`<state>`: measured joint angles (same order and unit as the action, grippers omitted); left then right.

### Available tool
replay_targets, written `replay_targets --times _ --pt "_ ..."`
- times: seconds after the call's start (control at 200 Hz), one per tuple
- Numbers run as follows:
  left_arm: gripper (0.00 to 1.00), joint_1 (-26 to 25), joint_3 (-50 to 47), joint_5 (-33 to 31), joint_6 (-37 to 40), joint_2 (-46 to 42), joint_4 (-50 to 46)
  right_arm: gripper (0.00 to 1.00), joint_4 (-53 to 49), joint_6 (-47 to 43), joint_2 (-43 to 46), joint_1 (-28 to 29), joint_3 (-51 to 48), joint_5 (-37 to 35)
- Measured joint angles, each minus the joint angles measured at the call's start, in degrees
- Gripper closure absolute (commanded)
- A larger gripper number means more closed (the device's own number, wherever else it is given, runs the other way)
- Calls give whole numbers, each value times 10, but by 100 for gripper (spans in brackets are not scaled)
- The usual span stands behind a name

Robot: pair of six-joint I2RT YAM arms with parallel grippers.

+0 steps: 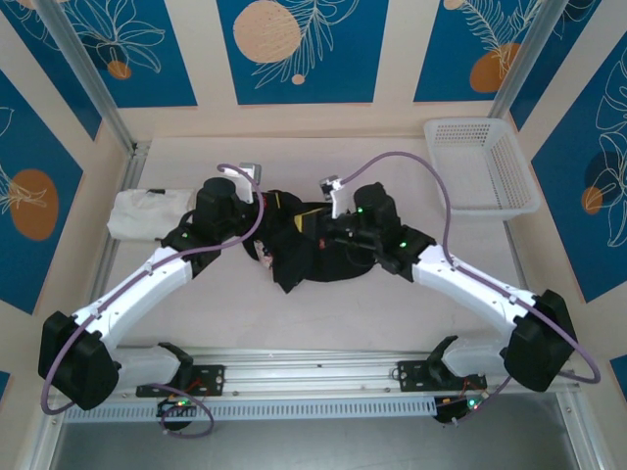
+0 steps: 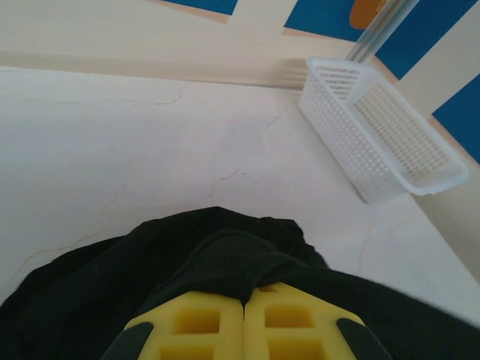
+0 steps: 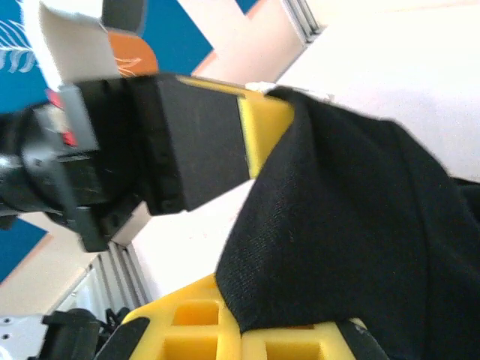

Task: Fold the inside-out t-shirt

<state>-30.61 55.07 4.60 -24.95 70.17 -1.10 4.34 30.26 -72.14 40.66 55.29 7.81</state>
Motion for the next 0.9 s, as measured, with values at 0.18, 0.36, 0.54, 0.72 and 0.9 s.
replay_targets --times 0.18,0.36,0.54,0.72,0.9 --pt "85 5 -11 -4 15 -4 -5 100 53 34 8 -53 -33 107" --pt "73 10 -52 3 13 -38 -7 100 78 54 8 -76 -45 157" --pt "63 -2 -95 24 9 -73 -11 100 95 63 8 -93 -46 178" --pt "55 -22 -104 38 7 -61 -9 100 99 64 8 -96 -47 183" --pt "51 -22 -95 23 -5 -9 -7 100 100 64 11 -96 -52 186"
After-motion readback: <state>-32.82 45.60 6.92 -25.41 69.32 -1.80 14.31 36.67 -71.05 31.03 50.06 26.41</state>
